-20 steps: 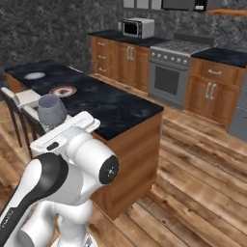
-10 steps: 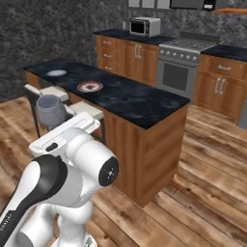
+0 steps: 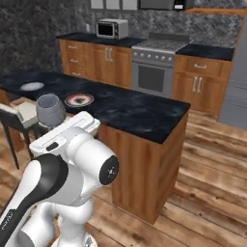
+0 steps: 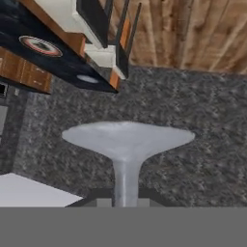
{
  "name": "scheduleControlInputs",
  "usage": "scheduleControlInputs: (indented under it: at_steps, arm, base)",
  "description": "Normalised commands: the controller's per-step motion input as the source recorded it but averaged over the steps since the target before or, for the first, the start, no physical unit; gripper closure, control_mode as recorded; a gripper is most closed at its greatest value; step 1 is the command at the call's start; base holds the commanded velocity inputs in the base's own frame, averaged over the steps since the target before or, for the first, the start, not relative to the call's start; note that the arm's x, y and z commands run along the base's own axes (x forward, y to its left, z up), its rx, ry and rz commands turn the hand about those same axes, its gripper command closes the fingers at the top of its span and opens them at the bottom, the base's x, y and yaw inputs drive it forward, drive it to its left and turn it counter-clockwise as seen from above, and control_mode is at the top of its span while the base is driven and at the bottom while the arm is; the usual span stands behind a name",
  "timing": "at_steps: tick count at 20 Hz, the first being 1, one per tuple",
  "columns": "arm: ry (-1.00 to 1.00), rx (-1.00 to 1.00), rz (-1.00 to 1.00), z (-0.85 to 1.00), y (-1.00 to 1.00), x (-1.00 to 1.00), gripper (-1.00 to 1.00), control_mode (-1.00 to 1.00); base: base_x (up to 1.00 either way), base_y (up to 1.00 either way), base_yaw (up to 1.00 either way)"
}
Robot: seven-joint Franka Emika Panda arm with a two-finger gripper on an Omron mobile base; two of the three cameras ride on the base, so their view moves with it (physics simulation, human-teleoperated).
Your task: Retrieve the wine glasses from the counter and place one next to each plate.
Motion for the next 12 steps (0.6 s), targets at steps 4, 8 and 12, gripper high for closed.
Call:
scheduleControlInputs:
  at_steps: [4, 8, 12]
  arm:
    - [0.00, 0.00, 0.00, 0.00, 0.00, 0.00, 1.00, 1.00]
    - [0.00, 0.00, 0.00, 0.00, 0.00, 0.00, 1.00, 1.00]
    - [0.00, 0.00, 0.00, 0.00, 0.00, 0.00, 1.00, 1.00]
  base:
    - [1.00, 1.00, -0.57]
    - [0.72, 1.00, -0.59]
    - [-0.13, 1.00, -0.51]
